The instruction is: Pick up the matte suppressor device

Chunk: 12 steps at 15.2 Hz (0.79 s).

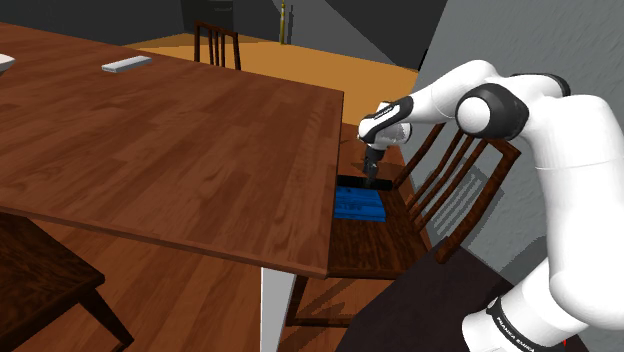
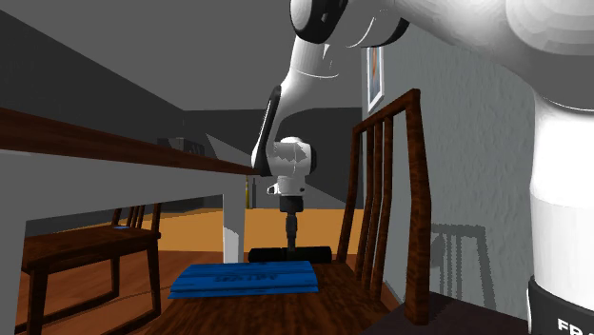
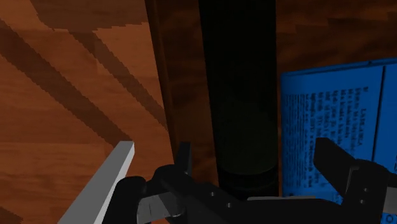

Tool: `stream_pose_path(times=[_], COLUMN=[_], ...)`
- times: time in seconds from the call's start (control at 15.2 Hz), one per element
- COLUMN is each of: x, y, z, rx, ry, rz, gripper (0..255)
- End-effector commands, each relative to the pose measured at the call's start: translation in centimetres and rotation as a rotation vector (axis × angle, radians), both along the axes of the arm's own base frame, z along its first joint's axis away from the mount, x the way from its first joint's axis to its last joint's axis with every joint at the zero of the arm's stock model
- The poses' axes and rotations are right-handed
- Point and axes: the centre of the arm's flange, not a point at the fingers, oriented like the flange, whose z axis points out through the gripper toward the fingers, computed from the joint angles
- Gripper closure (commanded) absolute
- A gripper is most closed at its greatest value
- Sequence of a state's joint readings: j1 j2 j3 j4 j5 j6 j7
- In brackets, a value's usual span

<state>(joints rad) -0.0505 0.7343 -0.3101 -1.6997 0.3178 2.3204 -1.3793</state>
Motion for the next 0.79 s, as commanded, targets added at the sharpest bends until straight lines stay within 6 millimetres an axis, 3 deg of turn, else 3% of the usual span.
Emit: stream_pose_path(times=[0.0,0.13,0.2,0.73], x=[0.03,0.03,0.03,0.01], y=[-0.01,-0.01,-0.01,-0.01], z=[-1.34,-1.34,-1.37,-1.37], rx=[0.0,0.0,0.0,0.0], ry=[0.0,0.0,0.0,0.0], rz=[0.0,0.0,0.0,0.0], gripper=[0,0,255,255])
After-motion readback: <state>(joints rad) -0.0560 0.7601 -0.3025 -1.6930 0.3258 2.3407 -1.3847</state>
